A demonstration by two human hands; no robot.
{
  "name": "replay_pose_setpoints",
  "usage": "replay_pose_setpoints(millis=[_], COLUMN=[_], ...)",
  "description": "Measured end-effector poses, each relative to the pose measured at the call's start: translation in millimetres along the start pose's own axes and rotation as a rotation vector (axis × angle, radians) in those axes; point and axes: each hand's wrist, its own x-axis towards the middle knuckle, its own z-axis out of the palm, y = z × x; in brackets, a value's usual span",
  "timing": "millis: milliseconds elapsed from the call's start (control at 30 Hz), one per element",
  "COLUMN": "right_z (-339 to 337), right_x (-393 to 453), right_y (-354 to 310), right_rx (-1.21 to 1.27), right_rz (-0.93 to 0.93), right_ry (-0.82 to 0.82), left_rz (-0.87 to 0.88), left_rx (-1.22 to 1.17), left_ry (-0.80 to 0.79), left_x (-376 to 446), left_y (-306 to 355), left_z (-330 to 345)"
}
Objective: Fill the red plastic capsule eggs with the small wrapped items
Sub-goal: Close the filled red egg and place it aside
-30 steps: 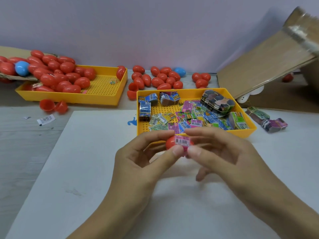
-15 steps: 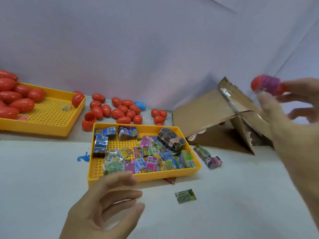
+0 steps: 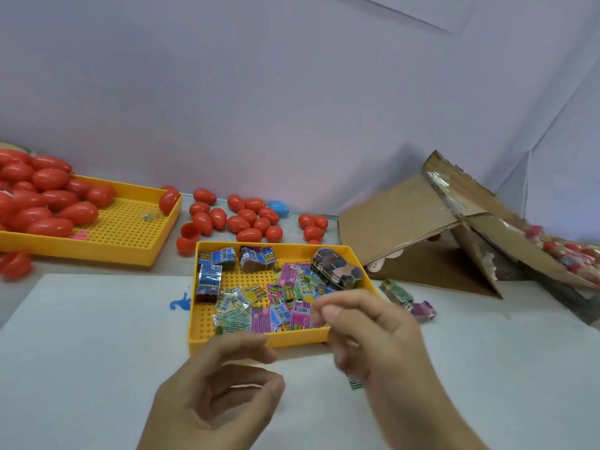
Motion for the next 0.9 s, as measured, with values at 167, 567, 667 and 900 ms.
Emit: replay_pose_setpoints(millis=[167,567,667,900], right_z=[49.5,49.3,48.6,43.6], right_x=[-15.8,-12.7,-11.7,-9.0], right_y=[38.5,41.7,41.1,42.5], right_rx=[0.398,0.373,0.391,0.403], right_rz=[0.198,0.264,0.268,0.271], right_ry=[-0.075,-0.138,-0.163,-0.232], left_rz=[0.041,0.113,-0.091,0.172], left_rx=[0.135,1.057,1.605,1.549], left_ry=[0.018,0.337,0.044,0.163], left_x=[5.1,176.7,215.9,214.8], left_y=[10.6,52.7,41.9,38.8], left_z=[-15.3,-130.6,-151.4,-134.0])
